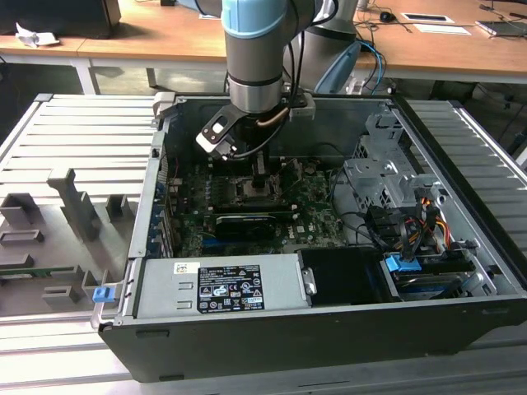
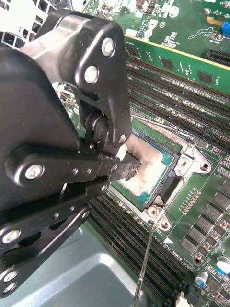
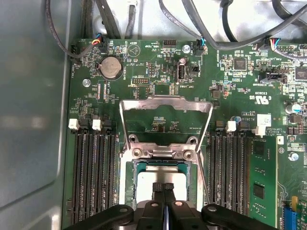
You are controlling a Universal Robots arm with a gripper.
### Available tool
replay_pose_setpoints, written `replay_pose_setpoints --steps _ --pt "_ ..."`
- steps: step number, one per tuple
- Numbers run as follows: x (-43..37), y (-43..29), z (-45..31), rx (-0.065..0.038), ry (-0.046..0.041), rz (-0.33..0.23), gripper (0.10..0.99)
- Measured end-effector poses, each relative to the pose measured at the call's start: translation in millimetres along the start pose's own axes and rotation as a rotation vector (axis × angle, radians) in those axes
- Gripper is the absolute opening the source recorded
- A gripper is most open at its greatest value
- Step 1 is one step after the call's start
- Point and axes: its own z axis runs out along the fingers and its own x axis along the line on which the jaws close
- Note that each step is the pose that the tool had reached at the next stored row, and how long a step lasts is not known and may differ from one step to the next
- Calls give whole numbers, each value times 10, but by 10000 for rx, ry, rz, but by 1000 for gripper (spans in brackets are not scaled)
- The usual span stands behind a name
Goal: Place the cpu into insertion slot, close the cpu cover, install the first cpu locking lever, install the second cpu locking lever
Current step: 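Place the cpu into insertion slot, then close the cpu cover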
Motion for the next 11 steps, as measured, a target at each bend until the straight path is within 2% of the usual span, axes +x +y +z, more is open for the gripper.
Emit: replay_pose_setpoints --steps 11 --pt "0 2 -21 1 -4 24 106"
